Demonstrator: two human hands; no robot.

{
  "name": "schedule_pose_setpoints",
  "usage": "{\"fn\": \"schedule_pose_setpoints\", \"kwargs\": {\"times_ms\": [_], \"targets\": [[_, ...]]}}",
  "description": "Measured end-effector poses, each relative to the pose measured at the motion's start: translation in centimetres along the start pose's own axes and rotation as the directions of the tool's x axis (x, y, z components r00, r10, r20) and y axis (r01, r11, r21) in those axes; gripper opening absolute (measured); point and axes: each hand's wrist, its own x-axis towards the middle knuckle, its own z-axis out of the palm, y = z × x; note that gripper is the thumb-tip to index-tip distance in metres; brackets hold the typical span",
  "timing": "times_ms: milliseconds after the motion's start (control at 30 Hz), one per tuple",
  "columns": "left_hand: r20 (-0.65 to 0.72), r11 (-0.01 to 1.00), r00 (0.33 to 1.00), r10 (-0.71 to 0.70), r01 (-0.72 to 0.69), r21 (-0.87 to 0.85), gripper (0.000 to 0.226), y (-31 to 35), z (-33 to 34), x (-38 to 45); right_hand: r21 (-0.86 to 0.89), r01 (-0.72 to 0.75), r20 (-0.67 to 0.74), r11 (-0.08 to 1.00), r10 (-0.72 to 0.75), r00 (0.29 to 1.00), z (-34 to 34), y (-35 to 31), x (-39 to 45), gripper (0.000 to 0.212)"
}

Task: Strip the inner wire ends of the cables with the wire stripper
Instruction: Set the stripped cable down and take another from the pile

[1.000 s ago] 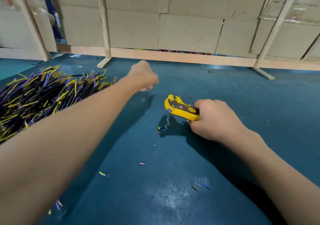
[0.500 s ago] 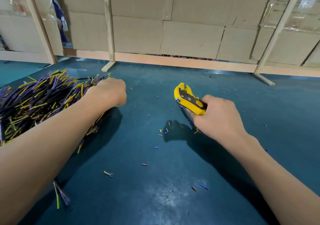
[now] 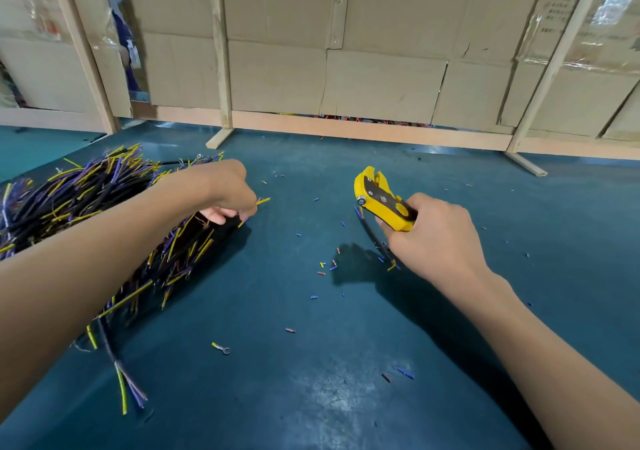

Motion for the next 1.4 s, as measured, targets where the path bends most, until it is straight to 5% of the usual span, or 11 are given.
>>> {"fn": "schedule_pose_setpoints", "kwargs": {"times_ms": [133,200,300,400,467,533,633,900,1133,1267,1400], "targets": [[-0.183,0.996,0.98,0.079,-0.086,-0.028,0.011,0.1,-1.0,-1.3,0.005,-0.013,-0.018,1.0,0.013,1.0,0.0,0.0,0.0,0.03],[-0.172,0.966,0.977,0.124,-0.158,-0.204,0.022,1.0,-1.7,-2.2,0.007,-0.007,-0.03,1.0,0.007,1.0,0.0,0.1,0.1,0.03],[-0.048,0.759,0.964,0.263,-0.237,-0.607,0.033,2.4,-2.7,-4.5,0.117,-0.018,-0.05,0.993,0.024,0.998,-0.1,0.2,0.3,0.035],[0.044,0.519,0.871,0.489,-0.25,-0.817,0.037,3.3,-1.9,-7.0,0.357,-0.008,-0.127,0.934,0.056,0.99,-0.9,-0.3,0.2,0.038],[0.053,0.39,0.792,0.609,-0.24,-0.889,0.048,3.5,-0.5,-8.3,0.601,0.007,-0.126,0.8,0.086,0.988,-1.8,-1.3,0.0,0.032],[0.02,0.302,0.745,0.666,-0.245,-0.921,0.056,3.7,1.2,-9.0,0.832,0.005,-0.055,0.554,0.074,0.996,-2.7,-2.6,-0.3,0.021],[-0.066,0.207,0.731,0.68,-0.277,-0.938,0.058,3.8,3.4,-9.5,0.939,-0.043,0.045,0.342,0.003,0.999,-3.1,-3.5,-0.7,0.014],[-0.141,0.135,0.757,0.638,-0.291,-0.947,0.055,3.6,6.6,-10.6,0.944,-0.186,0.188,0.273,0.021,0.982,-1.9,-3.3,-0.8,0.004],[0.011,0.167,0.748,0.663,-0.134,-0.977,0.025,3.4,7.4,-10.2,0.974,-0.117,0.082,0.195,0.18,0.98,-2.0,-2.5,0.0,0.012],[0.208,0.273,0.651,0.73,0.001,-0.962,0.021,2.9,7.6,-10.3,0.982,-0.068,0.018,0.176,0.276,0.961,-2.6,-1.3,0.7,0.018],[0.271,0.342,0.591,0.76,-0.008,-0.94,0.02,2.7,7.6,-10.3,0.981,-0.074,0.014,0.179,0.315,0.949,-2.4,-0.6,0.9,0.019]]}}
